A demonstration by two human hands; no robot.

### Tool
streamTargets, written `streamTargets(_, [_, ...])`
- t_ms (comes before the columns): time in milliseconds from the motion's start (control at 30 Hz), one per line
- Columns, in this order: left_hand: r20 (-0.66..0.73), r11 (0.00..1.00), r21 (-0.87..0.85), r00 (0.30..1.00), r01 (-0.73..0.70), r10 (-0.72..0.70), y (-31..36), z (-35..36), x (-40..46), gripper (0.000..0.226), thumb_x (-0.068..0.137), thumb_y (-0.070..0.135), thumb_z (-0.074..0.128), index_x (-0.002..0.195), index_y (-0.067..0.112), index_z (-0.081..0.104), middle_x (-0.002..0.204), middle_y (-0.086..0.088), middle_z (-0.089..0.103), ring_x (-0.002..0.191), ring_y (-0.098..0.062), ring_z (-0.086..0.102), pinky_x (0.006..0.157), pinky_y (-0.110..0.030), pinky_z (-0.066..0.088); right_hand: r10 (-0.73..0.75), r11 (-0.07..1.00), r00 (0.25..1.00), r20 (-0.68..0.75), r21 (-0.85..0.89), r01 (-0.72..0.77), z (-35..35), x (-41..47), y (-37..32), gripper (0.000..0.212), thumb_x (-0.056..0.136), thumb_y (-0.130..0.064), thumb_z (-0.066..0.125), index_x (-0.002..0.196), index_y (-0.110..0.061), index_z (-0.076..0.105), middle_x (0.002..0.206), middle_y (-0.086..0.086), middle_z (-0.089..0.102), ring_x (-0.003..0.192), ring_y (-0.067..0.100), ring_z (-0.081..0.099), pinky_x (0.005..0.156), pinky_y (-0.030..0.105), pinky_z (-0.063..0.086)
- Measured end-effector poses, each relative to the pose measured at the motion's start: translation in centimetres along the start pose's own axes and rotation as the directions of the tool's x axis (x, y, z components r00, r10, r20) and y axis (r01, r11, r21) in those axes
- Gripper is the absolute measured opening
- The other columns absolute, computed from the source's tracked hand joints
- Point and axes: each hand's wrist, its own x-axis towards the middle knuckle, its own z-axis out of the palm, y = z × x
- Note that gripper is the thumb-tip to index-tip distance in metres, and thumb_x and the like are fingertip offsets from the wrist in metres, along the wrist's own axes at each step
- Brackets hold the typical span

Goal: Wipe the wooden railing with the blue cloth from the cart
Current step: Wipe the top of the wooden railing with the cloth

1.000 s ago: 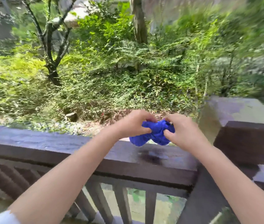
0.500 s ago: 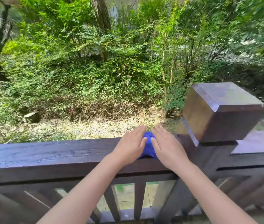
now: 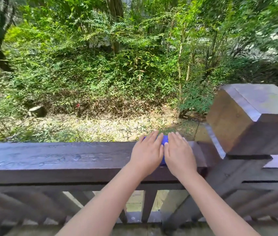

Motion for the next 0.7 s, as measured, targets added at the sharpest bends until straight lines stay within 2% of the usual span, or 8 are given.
streamTargets(67, [-0.003,0.996,0.045,0.997,0.076,-0.076,-2.9,-1.0,-1.1,0.048,0.098,0.027,0.021,0.144,0.012,0.020,0.155,-0.008,0.022,0.143,-0.017,0.019,0.117,-0.039,0.013,-0.058,0.998,0.998,0.023,0.023,0.058,0.8,1.1,-3.1,0.048,0.095,-0.026,0.029,0.137,-0.004,0.032,0.146,0.013,0.038,0.141,0.022,0.023,0.117,0.036,0.013])
streamTargets(167, [-0.039,0.985,0.076,0.988,0.153,-0.151,-6.5,-2.0,-4.7,0.049,0.098,0.027,0.019,0.144,0.012,0.019,0.156,-0.007,0.021,0.143,-0.015,0.017,0.116,-0.035,0.013,-0.182,0.982,0.981,0.069,0.071,0.177,2.0,0.8,-7.4,0.051,0.096,-0.028,0.028,0.141,-0.004,0.024,0.151,0.013,0.030,0.143,0.024,0.016,0.119,0.037,0.010])
streamTargets(300, [-0.085,0.990,0.041,0.988,0.131,-0.128,-5.5,-2.1,-8.1,0.063,0.087,0.038,0.006,0.144,0.015,0.022,0.154,-0.009,0.024,0.143,-0.020,0.022,0.116,-0.040,0.020,-0.273,0.962,0.955,0.111,0.048,0.270,1.9,-2.8,-7.0,0.056,0.097,-0.030,0.025,0.145,-0.004,0.010,0.157,0.013,0.012,0.145,0.022,0.007,0.119,0.037,0.002])
streamTargets(367, [-0.039,0.997,0.027,0.997,0.074,-0.073,-3.0,-1.6,-7.3,0.061,0.087,0.040,0.005,0.145,0.024,0.016,0.155,-0.009,0.021,0.143,-0.020,0.019,0.116,-0.039,0.017,-0.216,0.976,0.970,0.111,0.030,0.214,0.9,-4.2,-4.1,0.055,0.098,-0.030,0.024,0.145,-0.007,0.008,0.157,0.010,0.008,0.145,0.020,0.005,0.118,0.037,0.001])
streamTargets(467, [0.012,1.000,-0.011,1.000,-0.003,0.003,1.3,-0.4,-3.9,0.051,0.094,0.040,0.019,0.144,0.034,0.010,0.157,-0.010,0.012,0.144,-0.020,0.012,0.117,-0.039,0.010,-0.031,0.999,0.995,0.092,-0.016,0.032,-1.2,-3.9,0.9,0.052,0.098,-0.030,0.022,0.145,-0.010,0.011,0.158,0.007,0.009,0.145,0.016,0.007,0.118,0.034,0.005])
streamTargets(533, [0.029,0.999,-0.032,0.999,0.021,-0.020,3.2,-0.1,-1.7,0.051,0.095,0.039,0.025,0.144,0.034,0.014,0.158,-0.008,0.005,0.145,-0.018,0.005,0.117,-0.045,0.001,0.045,0.999,0.991,0.125,-0.001,-0.045,-2.3,-2.7,2.4,0.051,0.098,-0.027,0.023,0.144,-0.008,0.013,0.158,0.009,0.009,0.145,0.017,0.009,0.118,0.034,0.007])
streamTargets(600, [0.010,1.000,0.001,1.000,0.012,-0.013,4.0,-0.2,-0.5,0.050,0.094,0.034,0.027,0.143,0.033,0.018,0.159,-0.003,0.001,0.145,-0.016,0.001,0.115,-0.053,-0.006,0.052,0.997,0.985,0.167,0.049,-0.061,-2.6,-1.8,2.5,0.051,0.098,-0.024,0.024,0.145,-0.007,0.012,0.157,0.011,0.008,0.145,0.018,0.007,0.117,0.034,0.006])
streamTargets(700, [0.034,0.998,-0.040,0.998,-0.048,0.050,3.9,0.0,-0.9,0.049,0.096,0.031,0.025,0.144,0.033,0.014,0.159,0.002,0.006,0.145,-0.012,0.004,0.117,-0.051,0.006,0.020,0.991,0.975,0.221,0.125,-0.048,-2.5,-1.4,2.9,0.052,0.097,-0.018,0.025,0.145,-0.007,0.010,0.158,0.011,0.004,0.145,0.018,0.002,0.117,0.034,0.003])
